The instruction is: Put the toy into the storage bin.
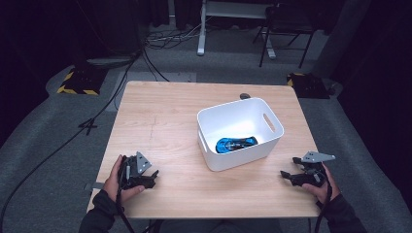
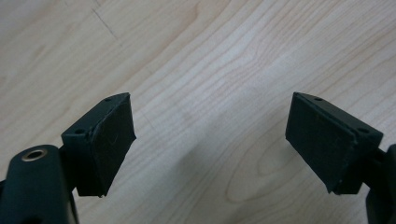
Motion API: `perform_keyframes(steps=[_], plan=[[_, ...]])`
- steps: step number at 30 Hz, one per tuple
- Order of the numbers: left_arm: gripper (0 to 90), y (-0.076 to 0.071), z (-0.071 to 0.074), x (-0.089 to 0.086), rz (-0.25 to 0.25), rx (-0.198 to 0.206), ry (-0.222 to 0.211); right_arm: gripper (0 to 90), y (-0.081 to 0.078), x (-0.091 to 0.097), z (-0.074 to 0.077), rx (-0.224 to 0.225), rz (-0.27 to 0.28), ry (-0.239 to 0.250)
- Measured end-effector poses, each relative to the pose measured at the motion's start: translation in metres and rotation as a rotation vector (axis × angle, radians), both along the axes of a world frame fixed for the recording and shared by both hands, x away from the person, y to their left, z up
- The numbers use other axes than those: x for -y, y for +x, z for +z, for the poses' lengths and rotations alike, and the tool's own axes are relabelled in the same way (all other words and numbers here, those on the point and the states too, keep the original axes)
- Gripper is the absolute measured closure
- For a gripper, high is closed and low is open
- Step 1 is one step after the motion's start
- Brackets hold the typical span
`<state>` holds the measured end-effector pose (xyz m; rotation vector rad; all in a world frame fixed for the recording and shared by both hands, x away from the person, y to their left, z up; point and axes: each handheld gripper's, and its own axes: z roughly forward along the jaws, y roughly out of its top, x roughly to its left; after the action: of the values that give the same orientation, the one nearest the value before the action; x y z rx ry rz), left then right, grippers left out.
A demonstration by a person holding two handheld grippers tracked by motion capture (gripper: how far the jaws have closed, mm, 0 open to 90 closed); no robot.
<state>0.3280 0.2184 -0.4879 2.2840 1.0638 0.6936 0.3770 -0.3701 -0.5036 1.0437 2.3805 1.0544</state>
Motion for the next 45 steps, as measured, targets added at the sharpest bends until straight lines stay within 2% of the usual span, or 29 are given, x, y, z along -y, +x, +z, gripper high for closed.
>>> perform_keyframes(steps=[2, 7, 8, 10, 12, 45], plan=[[15.8, -0.002, -0.007, -0.005, 0.011, -0.031, -0.050, 15.5, 0.000, 0.000, 0.000, -0.003, 0.000, 0.001], [16.0, -0.004, -0.013, -0.014, 0.026, -0.040, -0.154, 15.5, 0.000, 0.000, 0.000, 0.000, 0.004, -0.002], [16.0, -0.004, -0.014, -0.015, 0.029, -0.063, -0.183, 15.4, 0.000, 0.000, 0.000, -0.001, 0.002, 0.001], [15.4, -0.003, -0.014, -0.017, 0.041, -0.084, -0.197, 15.5, 0.000, 0.000, 0.000, -0.001, 0.003, 0.000], [15.5, -0.001, -0.015, -0.019, 0.061, -0.112, -0.231, 15.5, 0.000, 0.000, 0.000, -0.002, 0.001, 0.001], [14.4, 0.000, -0.015, -0.018, 0.058, -0.115, -0.230, 15.6, -0.001, 0.000, 0.000, -0.002, 0.001, 0.000]])
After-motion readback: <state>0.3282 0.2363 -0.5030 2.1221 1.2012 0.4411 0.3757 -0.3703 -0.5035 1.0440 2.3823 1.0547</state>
